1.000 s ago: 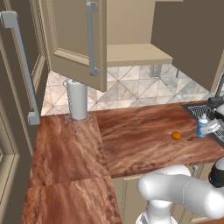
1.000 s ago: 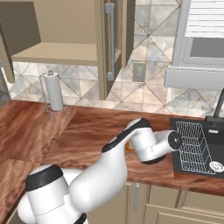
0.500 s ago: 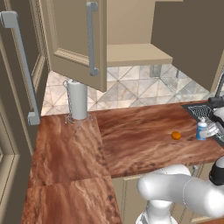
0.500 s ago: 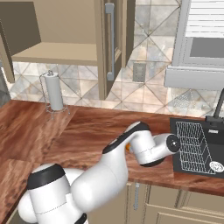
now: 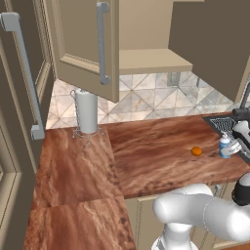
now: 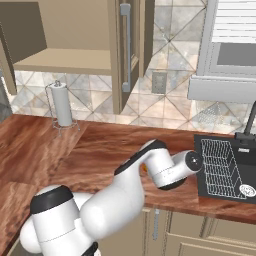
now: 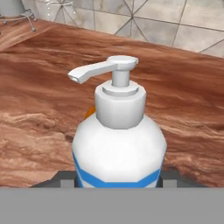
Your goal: Open the cabinet. Pick the soap dispenser and place it next to the sink. Then close the cabinet.
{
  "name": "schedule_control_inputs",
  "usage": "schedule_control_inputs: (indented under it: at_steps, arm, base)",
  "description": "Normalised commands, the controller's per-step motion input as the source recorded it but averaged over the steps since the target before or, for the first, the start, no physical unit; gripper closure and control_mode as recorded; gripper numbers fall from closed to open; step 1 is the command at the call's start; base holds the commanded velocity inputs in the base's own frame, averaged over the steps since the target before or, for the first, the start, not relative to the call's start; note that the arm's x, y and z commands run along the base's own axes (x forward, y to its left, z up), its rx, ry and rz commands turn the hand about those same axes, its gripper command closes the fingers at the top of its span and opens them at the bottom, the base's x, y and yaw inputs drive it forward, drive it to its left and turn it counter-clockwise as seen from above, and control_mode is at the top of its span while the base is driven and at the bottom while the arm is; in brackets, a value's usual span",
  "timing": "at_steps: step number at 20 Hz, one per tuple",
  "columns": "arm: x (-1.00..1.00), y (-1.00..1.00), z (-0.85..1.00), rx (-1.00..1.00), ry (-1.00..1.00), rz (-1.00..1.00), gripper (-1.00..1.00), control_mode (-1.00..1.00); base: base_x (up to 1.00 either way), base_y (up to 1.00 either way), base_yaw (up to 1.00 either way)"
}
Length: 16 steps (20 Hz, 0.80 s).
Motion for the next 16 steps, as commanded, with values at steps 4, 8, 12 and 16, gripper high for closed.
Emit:
schedule_control_inputs:
  at_steps: [4,8,12,16]
  arm:
    - [0.00,0.00,-0.05,0.00,0.00,0.00,1.00,-1.00]
    - [0.00,-0.01,-0.26,0.04,0.00,0.00,1.00,-1.00]
    - [0.00,-0.04,-0.30,0.05,0.00,0.00,1.00,-1.00]
    - [0.00,-0.07,-0.26,0.02,0.00,0.00,1.00,-1.00]
  base:
    - [0.00,0.00,0.00]
    - [0.00,0.00,0.00]
    - [0.00,0.00,0.00]
    - [0.00,0.00,0.00]
